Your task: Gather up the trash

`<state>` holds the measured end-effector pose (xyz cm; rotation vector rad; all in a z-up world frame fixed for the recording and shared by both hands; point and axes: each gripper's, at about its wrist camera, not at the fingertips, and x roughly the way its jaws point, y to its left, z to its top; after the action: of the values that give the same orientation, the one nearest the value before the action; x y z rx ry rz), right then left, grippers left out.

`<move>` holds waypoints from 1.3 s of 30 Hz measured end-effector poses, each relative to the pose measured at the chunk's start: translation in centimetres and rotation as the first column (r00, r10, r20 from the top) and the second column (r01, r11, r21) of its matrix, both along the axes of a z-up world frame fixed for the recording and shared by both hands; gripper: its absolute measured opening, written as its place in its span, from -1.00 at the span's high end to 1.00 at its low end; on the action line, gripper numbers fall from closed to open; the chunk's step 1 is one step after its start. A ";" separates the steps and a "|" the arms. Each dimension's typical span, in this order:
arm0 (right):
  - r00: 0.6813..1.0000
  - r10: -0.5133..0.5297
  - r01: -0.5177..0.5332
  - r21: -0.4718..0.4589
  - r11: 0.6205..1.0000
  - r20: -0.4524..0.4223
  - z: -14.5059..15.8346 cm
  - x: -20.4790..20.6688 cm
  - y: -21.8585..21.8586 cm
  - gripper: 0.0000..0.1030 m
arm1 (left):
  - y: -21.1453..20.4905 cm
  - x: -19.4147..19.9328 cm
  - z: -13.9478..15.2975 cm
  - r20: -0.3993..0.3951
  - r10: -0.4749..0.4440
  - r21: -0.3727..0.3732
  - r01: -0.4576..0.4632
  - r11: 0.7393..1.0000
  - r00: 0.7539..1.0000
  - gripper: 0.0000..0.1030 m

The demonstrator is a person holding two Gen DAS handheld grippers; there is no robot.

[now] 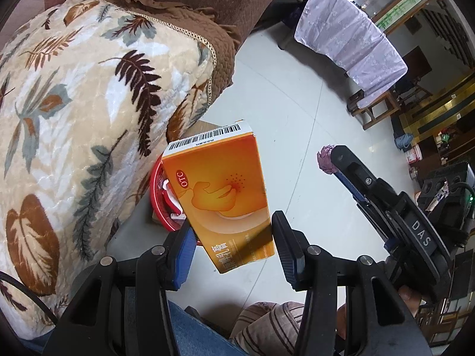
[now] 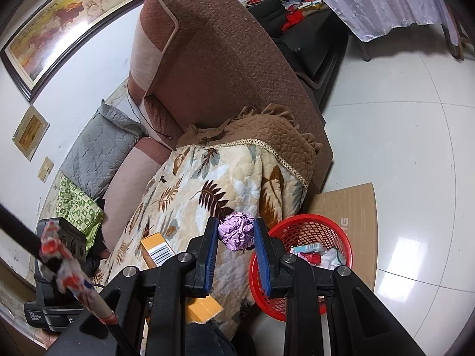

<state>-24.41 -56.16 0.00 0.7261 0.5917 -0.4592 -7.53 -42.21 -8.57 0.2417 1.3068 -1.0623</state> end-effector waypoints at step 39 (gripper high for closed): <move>0.998 -0.031 0.028 -0.071 0.997 -0.045 2.3 -0.5 2.9 -0.49 | 6.8 -1.7 4.5 0.284 0.148 -0.103 -0.123 0.987 0.947 -0.45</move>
<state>-24.92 -53.30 2.28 0.6592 0.6060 -0.5230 -9.20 -35.41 -4.06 0.2320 0.9968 -0.9231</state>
